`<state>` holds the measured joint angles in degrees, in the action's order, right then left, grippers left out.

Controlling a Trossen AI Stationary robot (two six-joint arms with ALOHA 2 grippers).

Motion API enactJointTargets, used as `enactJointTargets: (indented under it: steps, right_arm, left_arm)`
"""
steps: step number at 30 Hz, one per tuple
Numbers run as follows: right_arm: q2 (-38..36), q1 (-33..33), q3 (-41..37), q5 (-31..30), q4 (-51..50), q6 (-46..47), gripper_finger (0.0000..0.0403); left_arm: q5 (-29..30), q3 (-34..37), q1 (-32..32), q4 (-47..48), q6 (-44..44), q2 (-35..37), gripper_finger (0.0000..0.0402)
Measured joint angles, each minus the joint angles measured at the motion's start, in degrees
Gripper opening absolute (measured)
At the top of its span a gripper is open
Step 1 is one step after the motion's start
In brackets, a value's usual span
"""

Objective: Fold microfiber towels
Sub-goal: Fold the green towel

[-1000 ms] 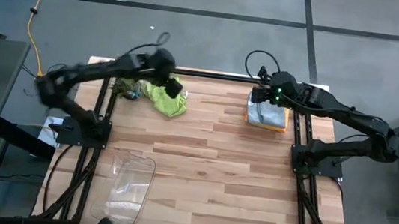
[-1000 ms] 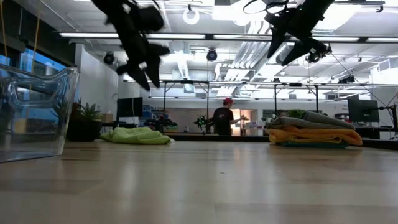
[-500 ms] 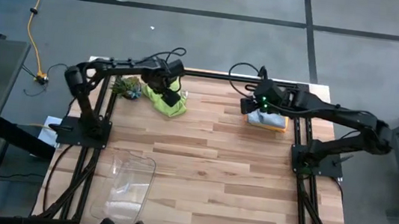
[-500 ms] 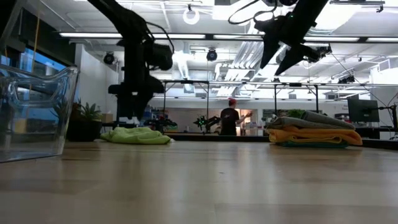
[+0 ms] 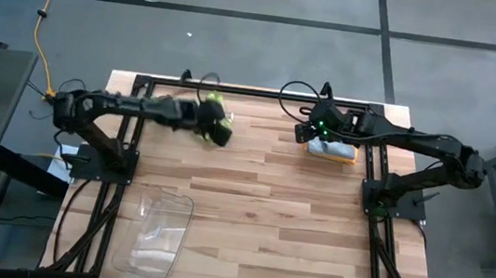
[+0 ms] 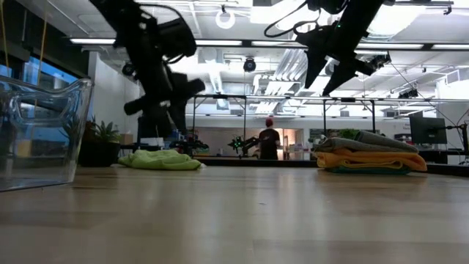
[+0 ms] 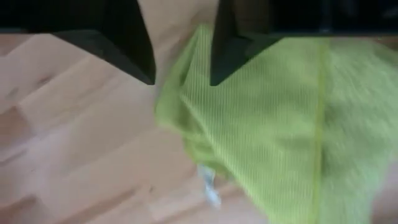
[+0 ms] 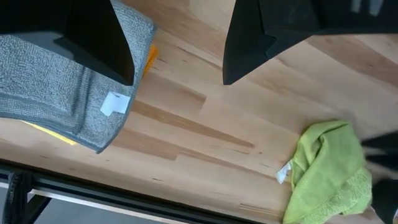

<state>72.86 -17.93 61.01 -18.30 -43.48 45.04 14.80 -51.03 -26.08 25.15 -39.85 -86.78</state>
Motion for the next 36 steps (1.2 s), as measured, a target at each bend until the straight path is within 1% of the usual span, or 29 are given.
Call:
enactJointTargets:
  steps: [3, 5, 6, 8, 11, 14, 18, 21, 25, 28, 30, 32, 34, 36]
  right_arm:
    - [0.0, 0.0, 0.0, 0.07, 0.08, 0.04, 0.0238]
    - [0.0, 0.0, 0.0, -0.03, 0.59, 0.48, 0.0238]
    - [0.0, 0.0, 0.0, -0.12, 0.84, 1.13, 0.0238]
    - [0.0, 0.0, 0.0, -0.14, 1.39, 1.5, 0.0238]
    - [0.0, 0.0, 0.0, -0.11, 1.77, 1.53, 0.0238]
    - [0.0, 0.0, 0.0, 0.84, 1.77, 1.47, 0.0238]
    - [0.0, 0.0, 0.0, 2.34, 1.65, 1.46, 0.0238]
    - [-0.02, 0.0, 0.0, 2.4, 1.6, 1.13, 0.0238]
    - [-0.02, 0.0, 0.0, 2.4, 1.51, -0.34, 0.0238]
    - [-0.02, 0.0, 0.0, 2.4, 1.44, -1.14, 0.0238]
    - [-0.02, 0.0, 0.0, 2.42, 1.44, -1.98, 0.0238]
    - [-0.02, 0.0, 0.0, 2.41, 1.45, -2.58, 0.0238]
    - [-0.02, 0.0, 0.0, 2.42, 1.52, -2.64, 0.0238]
    - [-0.02, 0.0, 0.0, 2.82, 2.07, -2.99, 0.0238]
  left_arm:
    - [5.15, 5.58, 4.24, -6.93, -5.53, -0.62, 0.0077]
    - [7.41, 7.5, 5.18, -9.89, -7.65, -1.74, 0.0025]
    - [8.42, 7.68, 5.13, -10.56, -8.02, -2.43, 0.0013]
    - [10.21, 7.18, 4.51, -13.02, -8.14, -3.76, 0.0012]
    - [12.94, 6.03, 3.29, -13.26, -8.54, -7.11, 0.0003]
    - [15.48, 5.48, 2.52, -13.34, -11.72, -10.35, 0.0002]
    - [15.43, 5.52, 1.96, -13.89, -16.63, -14.35, 0.0001]
    - [12.34, 5.3, 3.15, -17.71, -16.56, -15.6, 0.0]
    - [7.6, 5.3, 10.09, -22.75, -16.08, -15.73, 0.0]
    - [4.67, 4.41, 16.88, -22.24, -13.22, -15.48, 0.0]
    - [4.33, 4.33, 21.72, -21.61, -11.35, -15.47, 0.0]
    - [4.52, 4.25, 26.21, -20.33, -11.29, -15.37, 0.0]
    - [4.76, 4.2, 29.33, -19.75, -11.14, -15.33, 0.0]
    - [4.29, 4.16, 31.1, -19.34, -10.58, -14.52, 0.0]
